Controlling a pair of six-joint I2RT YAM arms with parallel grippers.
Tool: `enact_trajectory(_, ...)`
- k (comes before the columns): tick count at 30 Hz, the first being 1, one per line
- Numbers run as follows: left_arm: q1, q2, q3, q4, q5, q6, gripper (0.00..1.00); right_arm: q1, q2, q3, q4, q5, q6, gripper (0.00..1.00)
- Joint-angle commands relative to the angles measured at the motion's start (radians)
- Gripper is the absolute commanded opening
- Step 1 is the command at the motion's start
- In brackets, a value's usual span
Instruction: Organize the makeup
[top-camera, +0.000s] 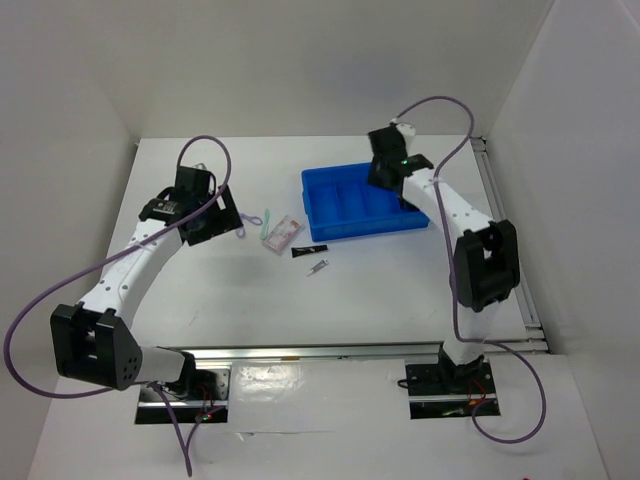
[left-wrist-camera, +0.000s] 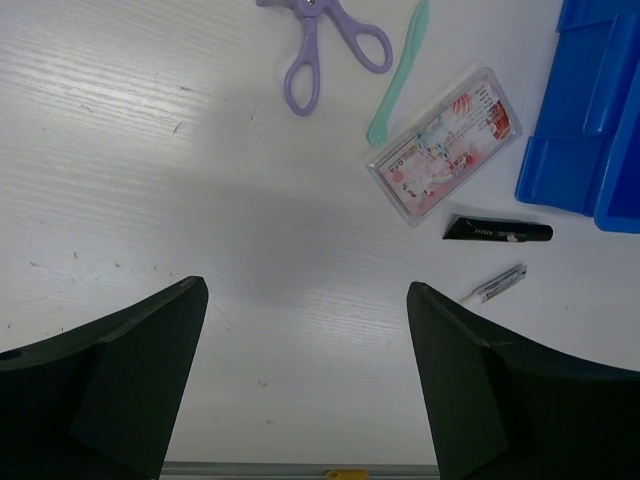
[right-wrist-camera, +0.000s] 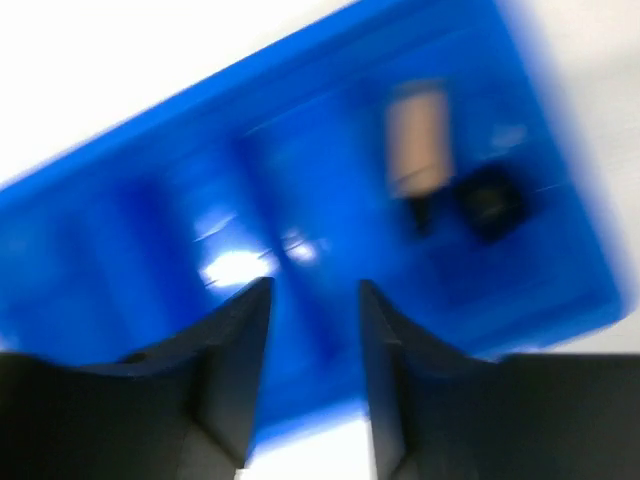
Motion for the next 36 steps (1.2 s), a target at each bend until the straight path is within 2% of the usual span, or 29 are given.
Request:
enact_trajectory(1,-0.012,0.029,0.031,0.036,0.049,0.027,0.94,0.166,-0.168,-0.108,0.055,0.018,0.029,0.4)
enact_trajectory(4,-0.032,0.06,0.031,0.047,0.078,0.039,0.85,0.269,-0.227,-0.217,0.066,-0.057,0.061,0.3)
enact_trajectory(8,-0.074,0.129,0.055,0.056,0.078,0.039,0.66,0.367,-0.25,-0.265,0.035,-0.114,0.095,0.31)
enact_trajectory(10,-0.099,0.185,0.089,0.056,0.087,0.068,0.61,0.39,-0.268,-0.283,-0.008,-0.143,0.112,0.35)
enact_trajectory(11,-0.11,0.208,0.101,0.056,0.087,0.085,0.61,0.39,-0.28,-0.283,-0.008,-0.143,0.123,0.46)
enact_trajectory(13,-0.156,0.267,0.167,0.035,0.075,0.118,0.61,0.39,-0.326,-0.311,-0.033,-0.152,0.123,0.57)
enact_trajectory(14,-0.178,0.328,0.192,0.035,0.052,0.137,0.66,0.363,-0.343,-0.311,-0.033,-0.152,0.123,0.69)
enact_trajectory(15,-0.199,0.36,0.239,0.024,0.002,0.162,0.69,0.349,-0.36,-0.322,-0.033,-0.141,0.111,0.75)
enact_trajectory(18,-0.245,0.495,0.311,0.014,-0.029,0.193,0.78,0.288,-0.405,-0.322,-0.062,-0.132,0.089,0.88)
enact_trajectory(20,-0.245,0.55,0.368,0.014,-0.019,0.219,0.9,0.266,-0.431,-0.313,-0.085,-0.132,0.089,0.9)
enact_trajectory(22,-0.245,0.609,0.396,0.014,-0.008,0.263,0.94,0.254,-0.444,-0.313,-0.095,-0.132,0.089,0.91)
enact_trajectory(29,-0.245,0.704,0.436,0.084,0.022,0.389,1.0,0.226,-0.465,-0.345,-0.115,-0.143,0.089,0.92)
enact_trajectory(36,-0.245,0.778,0.468,0.104,0.052,0.463,1.0,0.226,-0.465,-0.345,-0.115,-0.152,0.089,0.92)
